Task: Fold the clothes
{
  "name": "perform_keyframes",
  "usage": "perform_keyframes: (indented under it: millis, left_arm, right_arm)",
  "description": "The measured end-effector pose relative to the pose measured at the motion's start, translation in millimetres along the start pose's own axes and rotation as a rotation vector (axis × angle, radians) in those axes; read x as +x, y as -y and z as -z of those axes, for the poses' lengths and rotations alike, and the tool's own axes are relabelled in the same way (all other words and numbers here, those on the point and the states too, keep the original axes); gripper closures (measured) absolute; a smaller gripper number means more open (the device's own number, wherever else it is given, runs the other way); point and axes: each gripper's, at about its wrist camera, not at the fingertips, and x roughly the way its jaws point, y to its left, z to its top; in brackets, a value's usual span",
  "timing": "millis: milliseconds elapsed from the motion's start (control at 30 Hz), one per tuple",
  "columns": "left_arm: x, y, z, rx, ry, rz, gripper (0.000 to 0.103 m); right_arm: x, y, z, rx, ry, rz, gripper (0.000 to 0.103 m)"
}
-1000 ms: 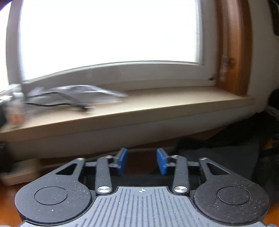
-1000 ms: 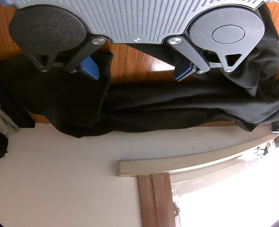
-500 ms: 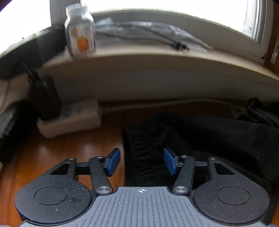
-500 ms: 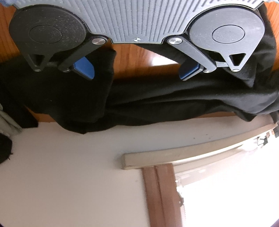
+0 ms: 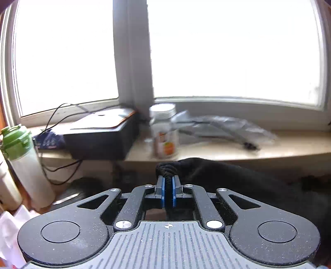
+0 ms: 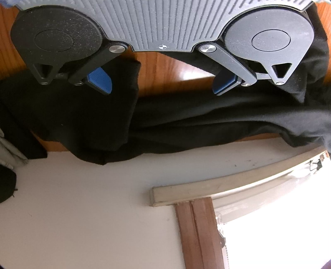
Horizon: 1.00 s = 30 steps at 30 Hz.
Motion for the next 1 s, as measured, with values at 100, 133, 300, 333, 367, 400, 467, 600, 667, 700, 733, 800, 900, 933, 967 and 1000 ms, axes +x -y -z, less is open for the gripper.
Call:
perform_keyframes:
  millis: [100, 133, 300, 333, 367, 400, 467, 600, 667, 700, 733, 800, 900, 933, 967, 1000]
  left_arm:
    - [3.1, -2.3, 14.4, 0.01, -0.03, -0.004, 0.088]
    - [-0.3, -3.3, 20.1, 0.008, -0.028, -0.004, 0.082]
    - [-38.8, -15.6, 50.8, -0.028, -0.008, 0.027, 0.064]
    - [-50.2, -18.3, 57.7, -0.039, -0.006, 0.042, 0.064]
    - [-60.2, -20.1, 63.9, -0.052, -0.008, 0.058, 0.064]
    - [-72.5, -20.0, 72.0, -0.05, -0.009, 0.072, 0.064]
    - [-97.4, -18.7, 89.5, -0.036, -0.007, 0.094, 0.064]
    - [-128.5, -15.5, 124.5, -0.034, -0.032, 0.151, 0.077]
    - [-139.2, -13.6, 139.7, -0.04, -0.044, 0.173, 0.077]
    - [-143.9, -12.4, 145.6, -0.042, -0.044, 0.179, 0.077]
    - [-148.5, -11.2, 151.6, -0.043, -0.044, 0.185, 0.077]
    - [-153.8, -7.4, 158.7, -0.038, -0.045, 0.202, 0.074]
    - [-153.5, 0.9, 163.2, -0.015, -0.049, 0.215, 0.064]
    - [-152.2, 3.8, 164.2, -0.011, -0.051, 0.219, 0.062]
    - [-150.1, 7.1, 164.9, -0.004, -0.054, 0.232, 0.062]
    - [-147.8, 10.5, 165.6, 0.004, -0.057, 0.246, 0.061]
  right_arm:
    - [-0.7, 0.3, -0.4, 0.005, 0.002, 0.001, 0.0]
    - [-0.4, 0.5, -0.4, 0.005, 0.002, 0.001, 0.0]
    - [0.2, 0.8, 0.3, 0.001, 0.005, -0.002, 0.0]
    - [0.2, 0.7, 0.5, 0.001, 0.006, -0.002, 0.0]
    - [0.3, 0.6, 0.8, 0.001, 0.007, 0.001, 0.0]
    - [0.1, 0.2, 1.1, 0.001, 0.007, 0.005, 0.0]
    - [0.0, -0.4, 1.3, 0.0, 0.006, 0.007, 0.0]
    - [-1.2, 0.9, 2.1, 0.008, 0.012, 0.011, 0.0]
    - [-0.7, 1.6, 2.1, 0.014, 0.009, 0.013, 0.0]
    - [-0.2, 1.6, 2.1, 0.015, 0.006, 0.014, 0.0]
    - [-0.2, 1.7, 2.1, 0.015, 0.005, 0.014, 0.0]
    - [-0.8, 1.7, 2.4, 0.015, 0.008, 0.016, 0.0]
    - [-3.2, -1.3, 3.0, 0.001, 0.027, 0.035, 0.0]
    - [-6.0, -3.9, 3.5, -0.016, 0.042, 0.041, 0.0]
    - [-8.9, -7.7, 4.2, -0.04, 0.041, 0.043, 0.0]
    - [-12.3, -12.2, 5.5, -0.07, 0.028, 0.033, 0.0]
